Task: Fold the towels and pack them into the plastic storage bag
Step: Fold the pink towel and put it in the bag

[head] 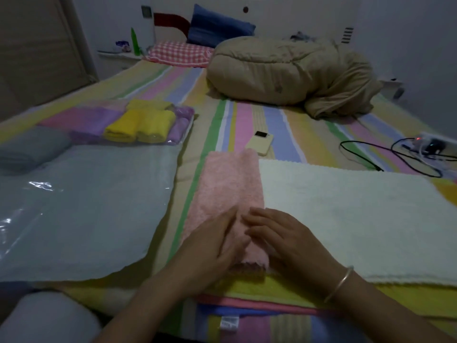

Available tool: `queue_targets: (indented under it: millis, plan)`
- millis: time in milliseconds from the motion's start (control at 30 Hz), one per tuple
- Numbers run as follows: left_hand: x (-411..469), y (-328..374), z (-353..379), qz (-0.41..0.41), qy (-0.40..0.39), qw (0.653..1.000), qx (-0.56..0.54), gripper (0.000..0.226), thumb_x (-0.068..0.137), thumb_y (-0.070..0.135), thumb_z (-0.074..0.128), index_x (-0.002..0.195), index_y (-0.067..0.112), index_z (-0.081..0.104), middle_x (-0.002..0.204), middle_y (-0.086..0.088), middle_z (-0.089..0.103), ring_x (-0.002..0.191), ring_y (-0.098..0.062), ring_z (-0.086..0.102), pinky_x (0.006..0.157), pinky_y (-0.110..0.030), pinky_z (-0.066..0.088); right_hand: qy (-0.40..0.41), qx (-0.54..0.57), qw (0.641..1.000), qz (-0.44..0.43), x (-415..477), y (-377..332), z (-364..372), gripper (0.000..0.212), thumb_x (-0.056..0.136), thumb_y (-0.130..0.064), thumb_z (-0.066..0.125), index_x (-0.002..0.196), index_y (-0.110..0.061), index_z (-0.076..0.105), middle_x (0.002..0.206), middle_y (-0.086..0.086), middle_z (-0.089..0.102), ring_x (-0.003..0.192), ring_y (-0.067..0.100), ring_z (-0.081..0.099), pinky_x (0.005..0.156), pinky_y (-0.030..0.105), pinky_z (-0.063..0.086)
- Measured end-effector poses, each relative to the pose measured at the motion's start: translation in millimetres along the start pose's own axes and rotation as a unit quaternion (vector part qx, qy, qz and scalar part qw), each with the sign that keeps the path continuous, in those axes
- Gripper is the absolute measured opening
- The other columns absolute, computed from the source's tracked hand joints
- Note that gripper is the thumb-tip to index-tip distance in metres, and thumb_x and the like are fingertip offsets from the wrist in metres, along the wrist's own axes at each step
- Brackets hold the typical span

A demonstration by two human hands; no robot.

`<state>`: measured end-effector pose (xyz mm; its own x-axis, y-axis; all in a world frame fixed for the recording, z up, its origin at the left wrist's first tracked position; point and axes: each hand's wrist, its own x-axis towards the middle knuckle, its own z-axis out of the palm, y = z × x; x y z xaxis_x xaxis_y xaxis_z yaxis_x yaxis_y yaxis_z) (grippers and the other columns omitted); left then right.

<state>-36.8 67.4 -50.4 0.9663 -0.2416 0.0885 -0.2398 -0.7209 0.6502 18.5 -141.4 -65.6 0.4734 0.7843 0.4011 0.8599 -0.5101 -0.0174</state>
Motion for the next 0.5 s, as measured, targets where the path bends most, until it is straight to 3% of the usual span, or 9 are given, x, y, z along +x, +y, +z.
queue_targets:
  millis: [67, 167, 233, 333, 433, 500]
  plan:
    - [-2.7, -0.6, -3.2, 0.01, -0.01, 1.0, -0.005, 0.09, 0.068, 0.085, 0.045, 0.145, 0.047, 0.019, 0.136, 0.034, 0.03, 0.126, 0.009, 0.032, 0.105, -0.018, 0.03, 0.022, 0.028, 0.999, -0.008, -0.3, -2.5, 3.9, 0.032, 0.096, -0.035, 0.048, 0.116, -0.016, 0.066, 0.133, -0.001, 0.058, 0.13, 0.012, 0.046, 0.108, 0.027, 0.036]
    - [-5.3, -5.3, -1.4, 0.076, 0.02, 0.995, 0.068, 0.092, 0.063, 0.075, 0.06, 0.142, 0.043, 0.026, 0.133, 0.029, 0.038, 0.122, 0.005, 0.039, 0.101, -0.014, 0.029, 0.065, 0.102, 0.991, 0.057, 0.8, -1.8, 5.4, 0.036, 0.092, -0.032, 0.051, 0.123, -0.017, 0.063, 0.129, 0.001, 0.061, 0.121, 0.015, 0.055, 0.1, 0.03, 0.043]
    - [-6.4, -9.7, 0.3, 0.077, 0.077, 0.989, 0.101, 0.072, 0.07, 0.057, 0.056, 0.137, 0.035, 0.04, 0.132, 0.016, 0.052, 0.118, -0.005, 0.049, 0.095, -0.016, 0.034, 0.088, 0.137, 0.982, 0.098, -0.3, 1.5, 1.5, 0.038, 0.088, -0.026, 0.049, 0.122, -0.016, 0.063, 0.124, 0.002, 0.064, 0.114, 0.015, 0.058, 0.093, 0.033, 0.045]
    - [-11.7, -5.2, -8.9, 0.072, 0.175, 0.981, 0.05, 0.04, 0.072, 0.031, 0.051, 0.112, 0.03, 0.057, 0.104, 0.013, 0.064, 0.09, -0.005, 0.06, 0.072, -0.016, 0.046, 0.129, 0.186, 0.963, 0.148, -4.0, 4.4, -16.4, 0.032, 0.09, -0.027, 0.051, 0.115, -0.015, 0.066, 0.114, -0.002, 0.068, 0.106, 0.014, 0.063, 0.086, 0.03, 0.049]
    - [-19.6, 7.6, -20.0, 0.086, 0.211, 0.972, -0.05, 0.015, 0.078, 0.023, 0.06, 0.092, 0.028, 0.061, 0.081, 0.015, 0.065, 0.072, -0.002, 0.06, 0.055, -0.015, 0.042, 0.16, 0.248, 0.938, 0.182, -11.2, -1.6, -38.7, 0.021, 0.09, -0.038, 0.053, 0.101, -0.028, 0.069, 0.097, -0.015, 0.07, 0.095, 0.002, 0.065, 0.079, 0.019, 0.05]
    - [-25.8, 16.9, -24.1, 0.089, 0.197, 0.967, -0.136, 0.011, 0.08, 0.029, 0.064, 0.09, 0.027, 0.062, 0.081, 0.012, 0.066, 0.073, -0.006, 0.062, 0.06, -0.021, 0.046, 0.174, 0.311, 0.907, 0.224, -17.9, -7.8, -47.2, 0.03, 0.086, -0.056, 0.054, 0.087, -0.031, 0.072, 0.087, -0.011, 0.071, 0.083, 0.003, 0.066, 0.071, 0.017, 0.051]
